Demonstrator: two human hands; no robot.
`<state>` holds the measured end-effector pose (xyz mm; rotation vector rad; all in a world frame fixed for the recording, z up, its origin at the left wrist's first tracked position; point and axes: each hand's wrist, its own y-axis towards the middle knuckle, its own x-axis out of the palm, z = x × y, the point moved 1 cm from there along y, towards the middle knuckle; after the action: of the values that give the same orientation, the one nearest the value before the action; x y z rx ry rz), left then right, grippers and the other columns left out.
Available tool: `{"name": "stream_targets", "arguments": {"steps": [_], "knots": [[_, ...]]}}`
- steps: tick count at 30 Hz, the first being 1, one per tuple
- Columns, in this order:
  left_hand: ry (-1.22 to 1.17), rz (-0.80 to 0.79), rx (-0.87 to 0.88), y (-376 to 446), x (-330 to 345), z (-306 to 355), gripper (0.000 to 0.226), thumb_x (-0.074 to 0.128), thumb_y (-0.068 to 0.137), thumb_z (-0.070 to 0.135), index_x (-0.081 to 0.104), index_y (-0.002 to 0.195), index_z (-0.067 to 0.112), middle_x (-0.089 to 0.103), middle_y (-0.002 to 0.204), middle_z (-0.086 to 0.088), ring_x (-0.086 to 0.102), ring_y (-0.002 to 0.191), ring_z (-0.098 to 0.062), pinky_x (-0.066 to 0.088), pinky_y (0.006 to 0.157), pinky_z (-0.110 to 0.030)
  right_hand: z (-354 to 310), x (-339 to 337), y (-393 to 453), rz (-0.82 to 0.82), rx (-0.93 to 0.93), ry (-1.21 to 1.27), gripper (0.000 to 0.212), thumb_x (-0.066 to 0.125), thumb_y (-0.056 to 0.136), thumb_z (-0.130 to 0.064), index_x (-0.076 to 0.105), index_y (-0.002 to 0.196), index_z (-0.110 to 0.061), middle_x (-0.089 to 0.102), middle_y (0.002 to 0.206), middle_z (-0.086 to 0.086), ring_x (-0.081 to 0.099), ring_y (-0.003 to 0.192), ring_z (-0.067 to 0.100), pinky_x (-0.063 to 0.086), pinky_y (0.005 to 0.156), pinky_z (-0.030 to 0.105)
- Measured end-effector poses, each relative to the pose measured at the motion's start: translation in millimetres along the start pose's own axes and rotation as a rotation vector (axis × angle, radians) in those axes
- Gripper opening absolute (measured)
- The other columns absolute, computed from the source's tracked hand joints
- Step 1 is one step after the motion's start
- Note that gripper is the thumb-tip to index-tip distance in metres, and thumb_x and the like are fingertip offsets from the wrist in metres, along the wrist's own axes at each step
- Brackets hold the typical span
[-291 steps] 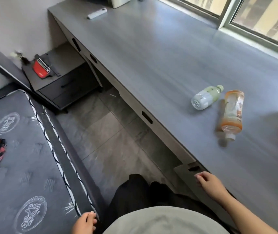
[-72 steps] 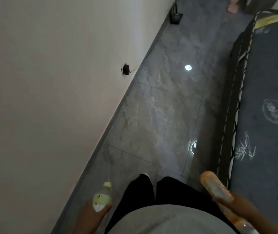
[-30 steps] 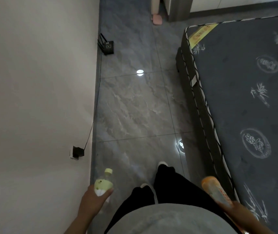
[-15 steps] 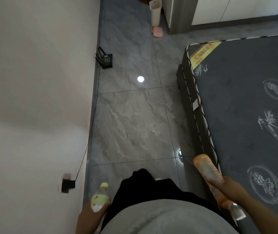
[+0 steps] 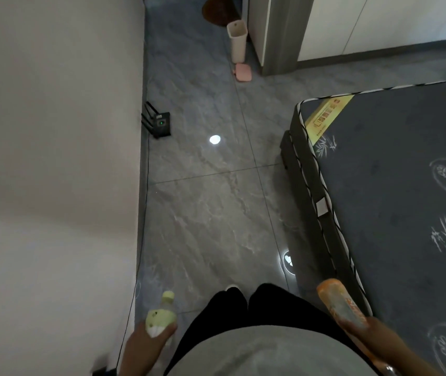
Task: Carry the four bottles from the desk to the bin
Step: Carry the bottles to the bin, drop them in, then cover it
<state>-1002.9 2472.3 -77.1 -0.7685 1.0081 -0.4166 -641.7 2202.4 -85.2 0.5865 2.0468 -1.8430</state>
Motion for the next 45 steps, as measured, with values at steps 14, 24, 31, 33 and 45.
{"name": "stream_targets", "arguments": {"steps": [14, 24, 31, 33, 45], "knots": [[-0.018, -0.019, -0.02, 103, -36, 157, 0.05, 0.077, 0.059, 0.057, 0.055, 0.084, 0.02, 0.059, 0.084, -0.003, 0.059, 0.084, -0.025, 0.039, 0.066, -0.03, -152, -84, 84, 0.027, -0.011, 0.043, 0.069, 0.064, 0.077, -0.054, 0.057, 0.123, -0.003, 0.066, 0.113, 0.02, 0.062, 0.105, 0.034, 0.044, 0.08, 0.033], [-0.021, 0.048, -0.248, 173, -54, 241, 0.059, 0.042, 0.085, 0.059, 0.057, 0.116, 0.011, 0.061, 0.109, -0.012, 0.057, 0.096, -0.025, 0.039, 0.096, -0.028, -310, -160, 136, 0.04, -0.153, -0.015, 0.064, 0.06, 0.083, -0.049, 0.05, 0.127, -0.003, 0.064, 0.119, 0.02, 0.06, 0.11, 0.035, 0.045, 0.091, 0.036], [0.039, -0.063, -0.095, 231, -102, 334, 0.068, 0.066, 0.056, 0.068, 0.058, 0.111, 0.028, 0.061, 0.09, -0.004, 0.057, 0.081, -0.021, 0.041, 0.077, -0.029, -379, -185, 167, -0.004, -0.079, 0.001, 0.065, 0.062, 0.081, -0.051, 0.054, 0.124, -0.003, 0.065, 0.116, 0.019, 0.06, 0.108, 0.034, 0.046, 0.092, 0.036], [0.014, -0.064, -0.058, 247, -117, 364, 0.072, 0.07, 0.048, 0.064, 0.059, 0.105, 0.023, 0.058, 0.087, -0.004, 0.055, 0.079, -0.022, 0.041, 0.075, -0.028, -394, -190, 173, -0.015, -0.034, 0.031, 0.068, 0.063, 0.077, -0.054, 0.057, 0.123, -0.005, 0.065, 0.115, 0.018, 0.06, 0.109, 0.033, 0.045, 0.09, 0.034], [-0.049, 0.002, 0.149, 330, -147, 547, 0.032, 0.08, 0.067, 0.036, 0.049, 0.064, 0.034, 0.053, 0.067, 0.015, 0.051, 0.061, -0.011, 0.038, 0.055, -0.023, -474, -255, 225, -0.045, 0.06, 0.141, 0.081, 0.062, 0.075, -0.061, 0.049, 0.132, -0.005, 0.061, 0.123, 0.017, 0.058, 0.114, 0.033, 0.044, 0.098, 0.038]]}}
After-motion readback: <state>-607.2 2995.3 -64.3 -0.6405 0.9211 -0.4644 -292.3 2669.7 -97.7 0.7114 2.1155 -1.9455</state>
